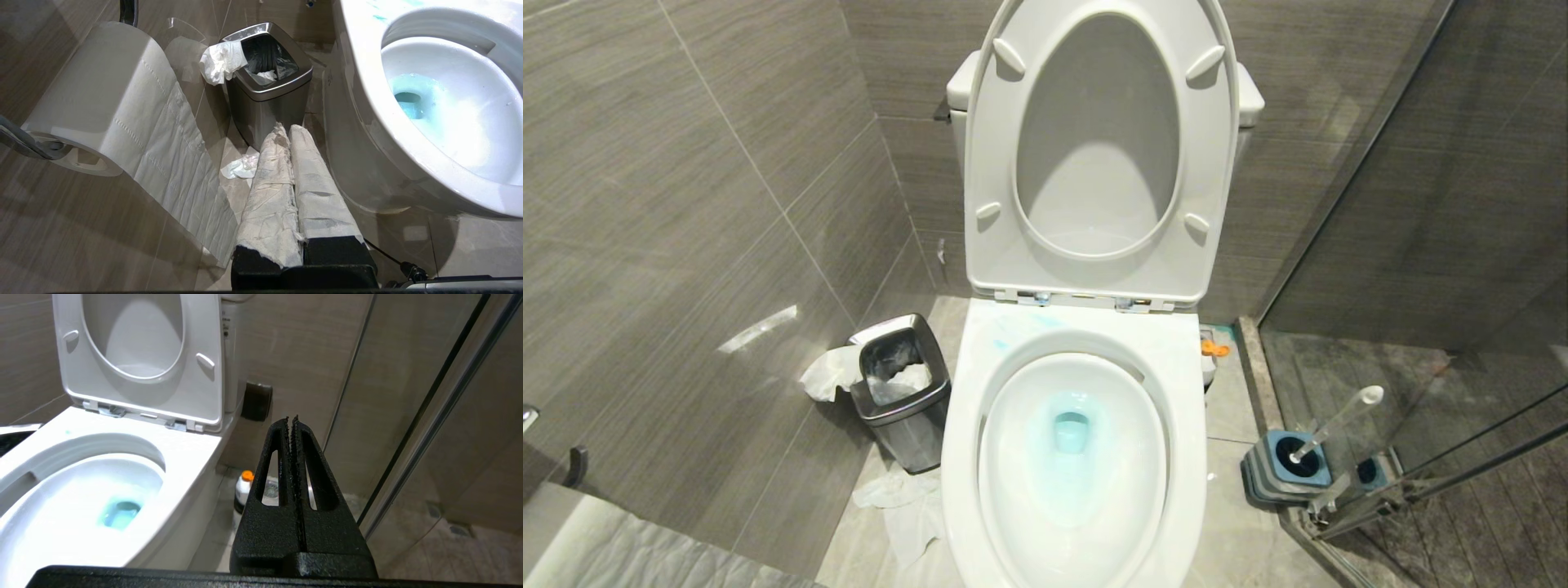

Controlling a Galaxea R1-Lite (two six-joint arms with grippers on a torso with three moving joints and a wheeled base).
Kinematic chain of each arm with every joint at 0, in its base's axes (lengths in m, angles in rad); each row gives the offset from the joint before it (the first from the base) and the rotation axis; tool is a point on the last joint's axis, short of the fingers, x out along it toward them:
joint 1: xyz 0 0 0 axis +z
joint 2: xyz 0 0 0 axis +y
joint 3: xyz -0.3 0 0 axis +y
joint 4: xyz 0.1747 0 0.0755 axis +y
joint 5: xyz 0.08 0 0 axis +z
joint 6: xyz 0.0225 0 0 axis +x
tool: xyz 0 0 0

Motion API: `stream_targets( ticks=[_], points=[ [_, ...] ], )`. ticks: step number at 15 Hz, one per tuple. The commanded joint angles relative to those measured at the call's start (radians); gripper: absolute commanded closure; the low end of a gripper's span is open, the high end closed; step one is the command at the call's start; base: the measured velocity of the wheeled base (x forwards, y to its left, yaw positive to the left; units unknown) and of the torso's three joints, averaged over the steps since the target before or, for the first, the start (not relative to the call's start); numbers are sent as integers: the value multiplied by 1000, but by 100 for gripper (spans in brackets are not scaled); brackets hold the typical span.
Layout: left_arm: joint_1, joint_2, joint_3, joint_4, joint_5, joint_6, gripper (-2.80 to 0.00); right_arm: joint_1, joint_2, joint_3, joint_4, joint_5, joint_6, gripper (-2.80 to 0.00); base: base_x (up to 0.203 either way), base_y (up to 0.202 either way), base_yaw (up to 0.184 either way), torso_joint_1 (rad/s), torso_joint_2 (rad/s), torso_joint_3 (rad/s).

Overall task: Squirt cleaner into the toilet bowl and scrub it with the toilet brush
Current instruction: Flush the toilet

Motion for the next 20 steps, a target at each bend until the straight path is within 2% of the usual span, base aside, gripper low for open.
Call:
stream_targets(
  ticks=[1, 4, 13, 20],
  points=[
    [1, 0, 2, 0, 0, 1, 0, 7, -90, 0, 66, -7, 11, 0, 0, 0, 0, 0, 0, 0],
    [1, 0, 2, 0, 0, 0, 0, 7, -180, 0, 216, -15, 17, 0, 0, 0, 0, 0, 0, 0],
    [1, 0, 2, 0, 0, -1, 0, 8, -183, 2, 557, -37, 32, 0, 0, 0, 0, 0, 0, 0],
    [1, 0, 2, 0, 0, -1, 0, 9, -183, 0, 574, -36, 50, 0, 0, 0, 0, 0, 0, 0]
  ],
)
